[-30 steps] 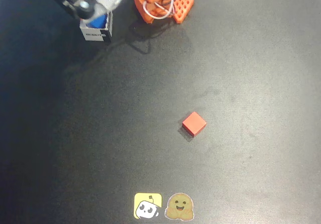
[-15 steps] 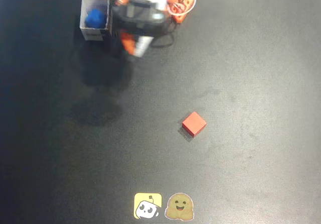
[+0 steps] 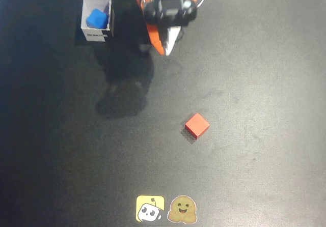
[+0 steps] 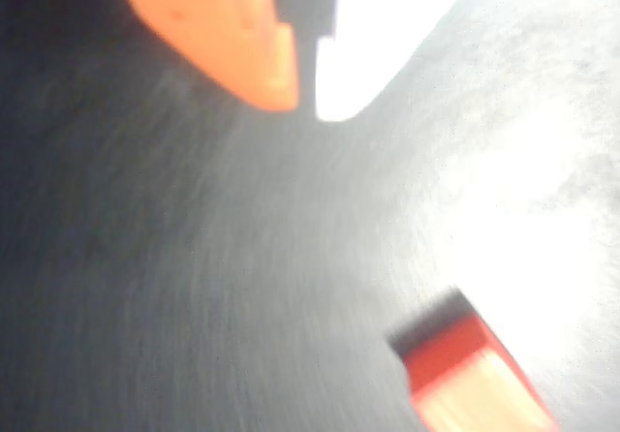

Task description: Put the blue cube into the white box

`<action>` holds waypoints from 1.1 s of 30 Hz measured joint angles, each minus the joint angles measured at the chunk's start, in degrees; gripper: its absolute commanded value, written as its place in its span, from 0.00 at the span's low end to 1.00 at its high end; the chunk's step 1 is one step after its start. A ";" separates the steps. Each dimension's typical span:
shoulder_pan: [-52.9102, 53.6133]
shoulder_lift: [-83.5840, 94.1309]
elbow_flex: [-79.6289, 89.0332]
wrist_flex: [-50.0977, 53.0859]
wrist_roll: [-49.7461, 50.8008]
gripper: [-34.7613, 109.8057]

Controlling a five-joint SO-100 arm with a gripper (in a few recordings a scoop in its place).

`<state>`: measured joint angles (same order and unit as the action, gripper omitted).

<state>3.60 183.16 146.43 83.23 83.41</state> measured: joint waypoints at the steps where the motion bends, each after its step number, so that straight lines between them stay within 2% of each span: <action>1: 0.09 0.00 1.23 0.18 1.23 0.24; 14: 0.53 -0.35 22.15 -7.47 9.05 0.24; 33: 4.13 -0.44 23.12 -6.15 8.35 0.24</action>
<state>7.73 182.72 169.54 77.08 91.76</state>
